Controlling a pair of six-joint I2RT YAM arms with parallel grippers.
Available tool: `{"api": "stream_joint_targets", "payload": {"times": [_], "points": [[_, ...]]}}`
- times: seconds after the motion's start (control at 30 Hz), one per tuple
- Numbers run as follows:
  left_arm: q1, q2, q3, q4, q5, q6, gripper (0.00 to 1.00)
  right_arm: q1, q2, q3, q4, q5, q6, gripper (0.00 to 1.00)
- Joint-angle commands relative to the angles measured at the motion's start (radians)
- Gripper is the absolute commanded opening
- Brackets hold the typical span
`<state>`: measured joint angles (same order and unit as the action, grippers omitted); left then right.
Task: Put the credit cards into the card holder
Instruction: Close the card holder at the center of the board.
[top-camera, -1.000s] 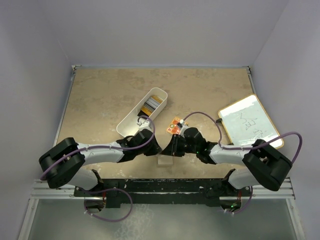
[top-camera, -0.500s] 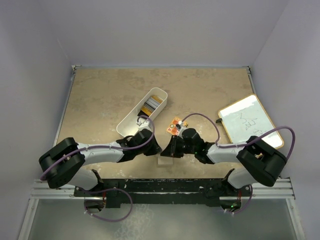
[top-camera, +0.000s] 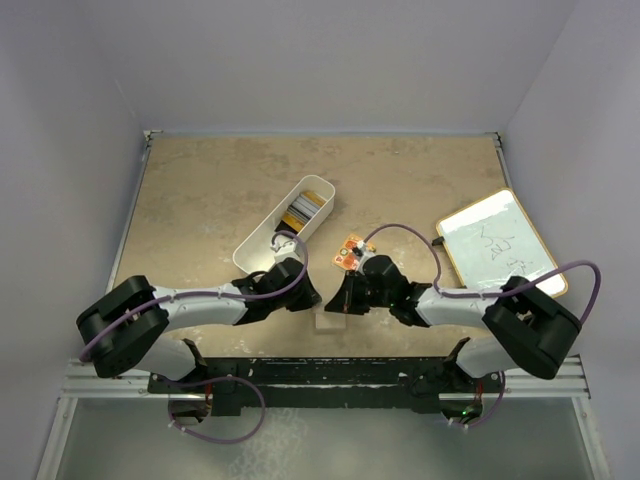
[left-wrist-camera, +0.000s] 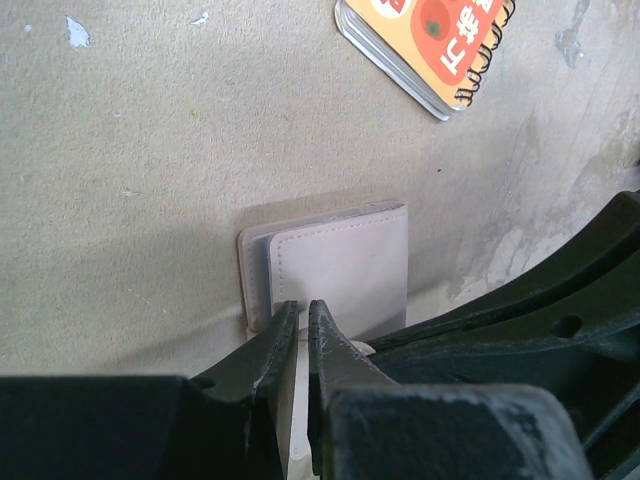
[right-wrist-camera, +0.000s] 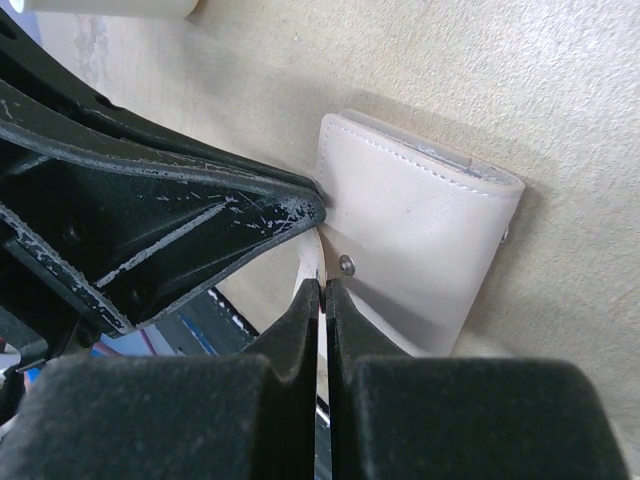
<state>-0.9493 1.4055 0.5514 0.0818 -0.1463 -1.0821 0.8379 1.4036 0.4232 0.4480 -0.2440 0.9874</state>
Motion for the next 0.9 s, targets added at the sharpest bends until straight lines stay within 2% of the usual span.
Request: {"api": "stream_joint_targets", "payload": {"times": [0.0, 0.47, 0.87], "points": [[0.004, -0.009, 0.004, -0.017, -0.043, 0.0, 0.05, 0.004, -0.037, 0.043, -0.079, 0.057, -0.042, 0.0], [0.005, -0.06, 0.019, -0.07, -0.055, 0.016, 0.05, 0.003, 0.031, 0.098, -0.188, 0.046, -0.044, 0.0], [0.004, -0.091, 0.019, -0.026, 0.05, 0.06, 0.06, 0.003, 0.052, 0.094, -0.19, 0.049, -0.02, 0.0]]}}
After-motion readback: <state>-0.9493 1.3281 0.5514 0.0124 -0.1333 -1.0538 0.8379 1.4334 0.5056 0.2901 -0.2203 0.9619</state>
